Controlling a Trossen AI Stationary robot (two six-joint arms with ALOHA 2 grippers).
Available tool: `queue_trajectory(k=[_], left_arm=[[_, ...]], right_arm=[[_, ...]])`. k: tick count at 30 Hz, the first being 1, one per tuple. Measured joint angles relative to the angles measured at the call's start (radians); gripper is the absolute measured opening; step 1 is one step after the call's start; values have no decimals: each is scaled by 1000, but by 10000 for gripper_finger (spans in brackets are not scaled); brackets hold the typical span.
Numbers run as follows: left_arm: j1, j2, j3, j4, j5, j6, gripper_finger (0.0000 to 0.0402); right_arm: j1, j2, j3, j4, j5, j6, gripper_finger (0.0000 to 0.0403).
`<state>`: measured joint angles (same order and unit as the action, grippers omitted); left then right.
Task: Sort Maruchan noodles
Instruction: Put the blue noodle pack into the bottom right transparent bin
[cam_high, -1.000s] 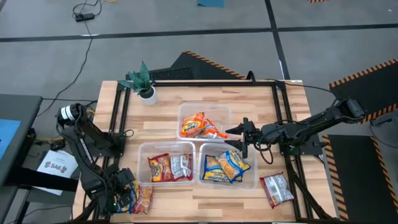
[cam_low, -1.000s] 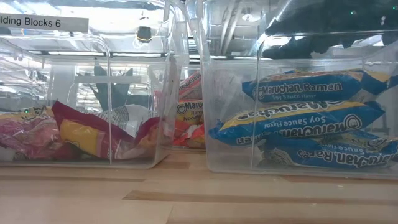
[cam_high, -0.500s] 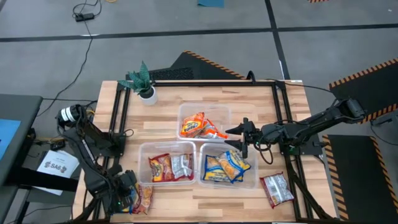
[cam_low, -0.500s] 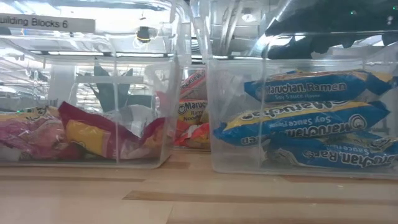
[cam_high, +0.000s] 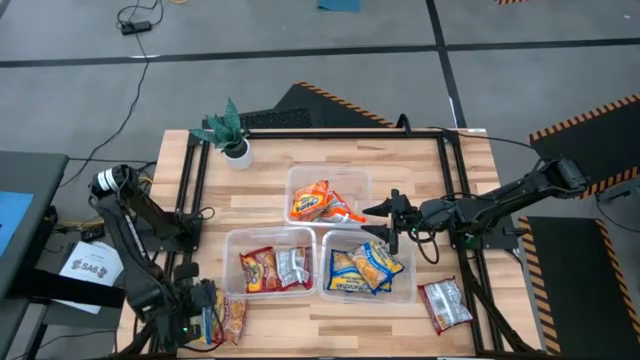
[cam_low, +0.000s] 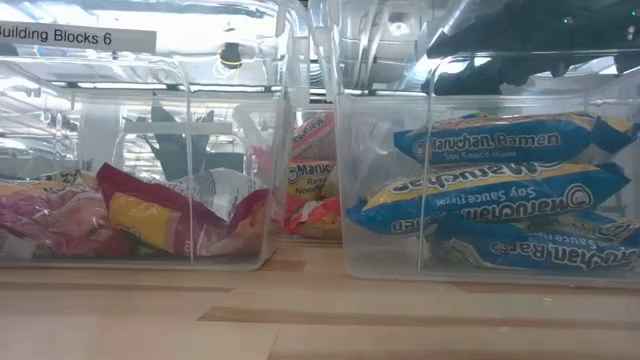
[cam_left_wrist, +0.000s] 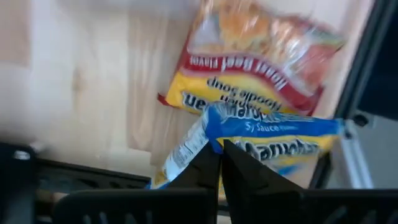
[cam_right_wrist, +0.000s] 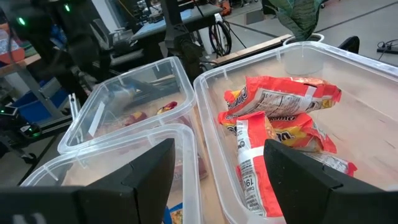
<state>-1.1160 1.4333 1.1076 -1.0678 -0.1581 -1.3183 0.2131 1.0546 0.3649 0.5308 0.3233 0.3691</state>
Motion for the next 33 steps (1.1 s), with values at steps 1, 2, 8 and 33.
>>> queue_trajectory(k=[1,2,8,33], left_arm=[[0,-8,26,-24,-16,8,0],[0,-16,54,-46,-34,20,0],[0,-58,229,-139,-190,108,0],[-104,-57,-84,62,-178,-393,102]], right_arm=[[0,0,0,0,0,0,269],[0,0,0,0,0,0,269],[0,0,0,0,0,0,269],[-8,0,0,-3,0,-3,269]])
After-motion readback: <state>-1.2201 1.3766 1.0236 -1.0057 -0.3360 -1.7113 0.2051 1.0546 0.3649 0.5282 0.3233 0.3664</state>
